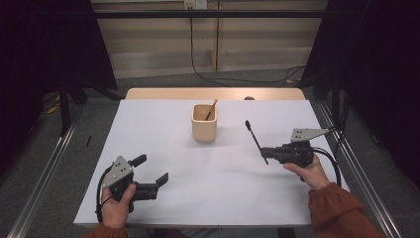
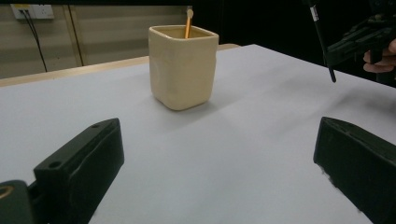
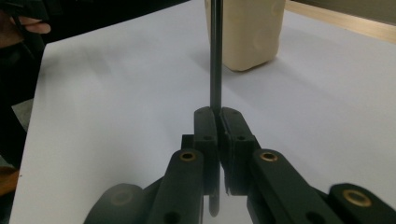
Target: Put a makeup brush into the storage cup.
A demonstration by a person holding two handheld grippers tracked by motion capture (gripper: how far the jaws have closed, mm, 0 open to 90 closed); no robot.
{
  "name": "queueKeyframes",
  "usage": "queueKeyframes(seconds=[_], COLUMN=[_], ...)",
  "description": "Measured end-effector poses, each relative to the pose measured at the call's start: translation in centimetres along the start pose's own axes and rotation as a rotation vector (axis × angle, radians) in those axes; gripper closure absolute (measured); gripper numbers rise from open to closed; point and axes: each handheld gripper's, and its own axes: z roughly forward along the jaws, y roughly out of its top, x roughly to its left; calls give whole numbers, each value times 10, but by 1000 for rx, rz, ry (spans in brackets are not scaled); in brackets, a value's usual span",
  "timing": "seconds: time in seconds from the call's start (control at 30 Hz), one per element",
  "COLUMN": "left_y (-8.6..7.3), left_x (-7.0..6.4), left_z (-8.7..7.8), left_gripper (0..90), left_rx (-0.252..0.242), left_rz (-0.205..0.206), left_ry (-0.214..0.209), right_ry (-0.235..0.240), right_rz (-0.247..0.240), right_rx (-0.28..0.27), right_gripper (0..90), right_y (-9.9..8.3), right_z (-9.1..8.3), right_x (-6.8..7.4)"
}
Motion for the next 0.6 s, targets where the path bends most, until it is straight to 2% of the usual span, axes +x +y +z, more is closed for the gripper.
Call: queueKeyframes(seconds=[0.1,0.2,0.3,0.37,0.6], left_y=[0,0,0,0,1], left_x=[-1,0,0,0,-1], left_z=[-1,-1,-1,-1,-2], left_gripper=[16,16,15,14,13], left_rx=[-4,-6,-8,-8,-19], left_rz=[-3,-9,-10,-12,-15], left_ry=[-2,0,-2,-1,0], right_ry=[-3,15,29,39,32], right_rz=[-1,-6,-32,-25,-26], right_rx=[-28,-82,-102,-130,-140], right_gripper=[858,858,858,858,858], right_y=[0,1,2,3,4], right_z=[-3,-6,-6,-6,-6], right_x=[1,1,4,6,8])
